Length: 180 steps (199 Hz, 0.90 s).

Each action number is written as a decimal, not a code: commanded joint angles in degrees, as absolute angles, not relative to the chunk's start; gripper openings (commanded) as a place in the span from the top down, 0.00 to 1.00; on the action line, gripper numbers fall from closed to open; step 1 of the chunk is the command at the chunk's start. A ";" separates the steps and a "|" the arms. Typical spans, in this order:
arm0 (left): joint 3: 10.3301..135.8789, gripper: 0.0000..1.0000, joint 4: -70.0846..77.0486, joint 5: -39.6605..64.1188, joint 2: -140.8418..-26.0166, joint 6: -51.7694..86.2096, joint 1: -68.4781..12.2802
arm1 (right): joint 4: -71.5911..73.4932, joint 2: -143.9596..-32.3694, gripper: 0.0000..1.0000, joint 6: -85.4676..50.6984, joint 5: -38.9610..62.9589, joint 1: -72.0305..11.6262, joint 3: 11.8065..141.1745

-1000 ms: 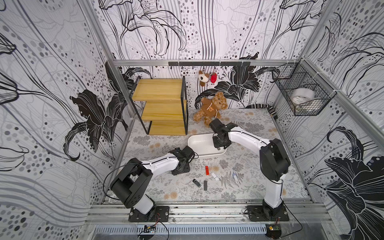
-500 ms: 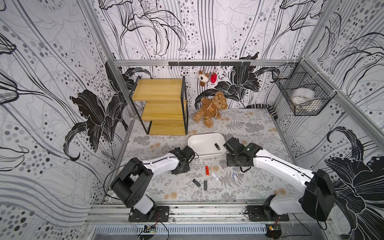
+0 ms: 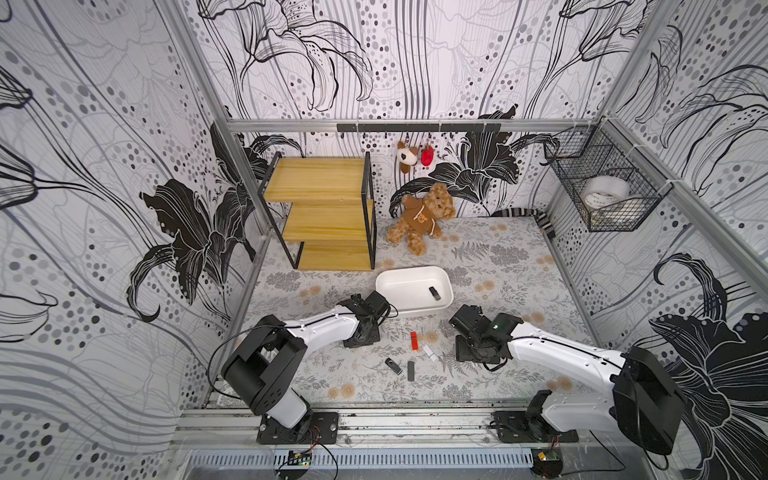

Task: Put the usb flash drive into the storage box
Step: Pick up the USB flash from the center of the board.

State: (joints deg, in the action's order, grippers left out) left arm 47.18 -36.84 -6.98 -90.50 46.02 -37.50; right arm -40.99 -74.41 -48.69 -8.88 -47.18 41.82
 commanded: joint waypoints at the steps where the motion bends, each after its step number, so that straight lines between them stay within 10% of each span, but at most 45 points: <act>1: 46.63 1.00 -36.10 -6.02 -92.29 45.44 -37.71 | -37.47 -75.63 0.30 -49.98 -7.65 -47.46 39.47; 180: 62.95 1.00 -47.96 -6.70 -86.55 44.46 -37.74 | -34.63 -78.22 0.52 -48.85 -6.63 -46.76 35.77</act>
